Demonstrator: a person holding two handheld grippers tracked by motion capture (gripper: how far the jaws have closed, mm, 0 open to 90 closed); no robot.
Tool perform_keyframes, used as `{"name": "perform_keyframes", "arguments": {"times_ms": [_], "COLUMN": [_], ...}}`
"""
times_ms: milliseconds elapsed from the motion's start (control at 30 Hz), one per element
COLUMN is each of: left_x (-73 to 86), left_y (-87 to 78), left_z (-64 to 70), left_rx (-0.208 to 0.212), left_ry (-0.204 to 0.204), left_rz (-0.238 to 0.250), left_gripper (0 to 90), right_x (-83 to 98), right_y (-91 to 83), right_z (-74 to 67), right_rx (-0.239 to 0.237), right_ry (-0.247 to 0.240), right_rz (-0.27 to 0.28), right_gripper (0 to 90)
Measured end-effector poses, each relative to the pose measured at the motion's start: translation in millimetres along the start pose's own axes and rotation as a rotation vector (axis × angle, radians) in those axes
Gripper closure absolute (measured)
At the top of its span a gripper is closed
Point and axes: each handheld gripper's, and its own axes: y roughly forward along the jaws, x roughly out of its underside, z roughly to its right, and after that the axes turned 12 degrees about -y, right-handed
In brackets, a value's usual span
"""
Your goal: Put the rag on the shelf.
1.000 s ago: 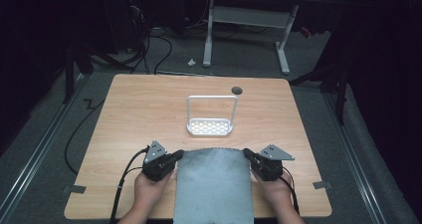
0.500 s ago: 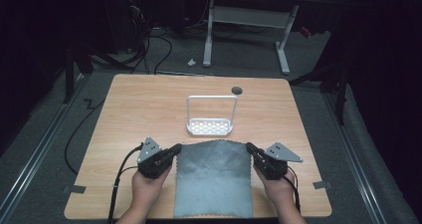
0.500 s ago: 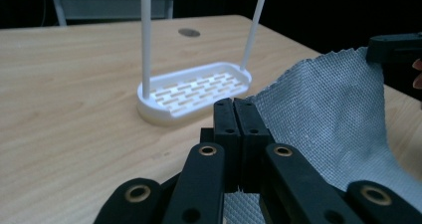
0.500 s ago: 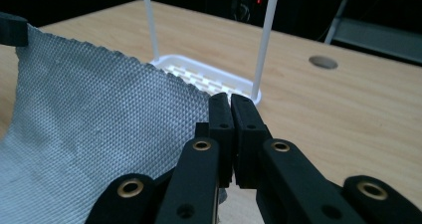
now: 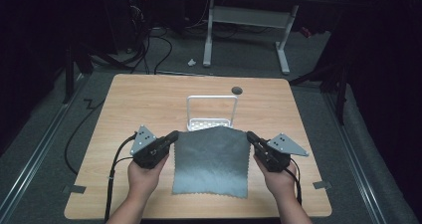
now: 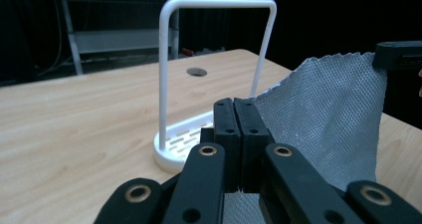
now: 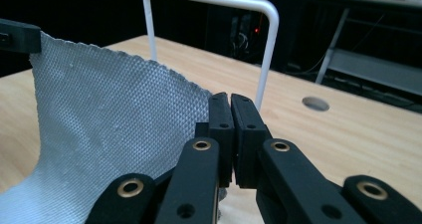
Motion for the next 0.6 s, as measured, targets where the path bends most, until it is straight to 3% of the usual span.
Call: {"name": "perform_keyframes", "arguments": {"times_ms": [367,600], "left_x": [-27.8,-47.2], "left_y": [3.6,-0.3], "left_z": [0.9,3.0], "left_rx": [0.002,0.000], "left_ry": [0.006,0.028], "left_rz": [0.056,0.090], "left_gripper": [89.2,89.3], "right_x": [-22.1,-37.9], "right_y": [0.6,-3.3], "right_z": [13.5,18.5], "right_rx": [0.021,0.032], "right_ry": [0.025,0.014], "right_rz": [0.059,0.090], "right_gripper": [89.3,89.3]}}
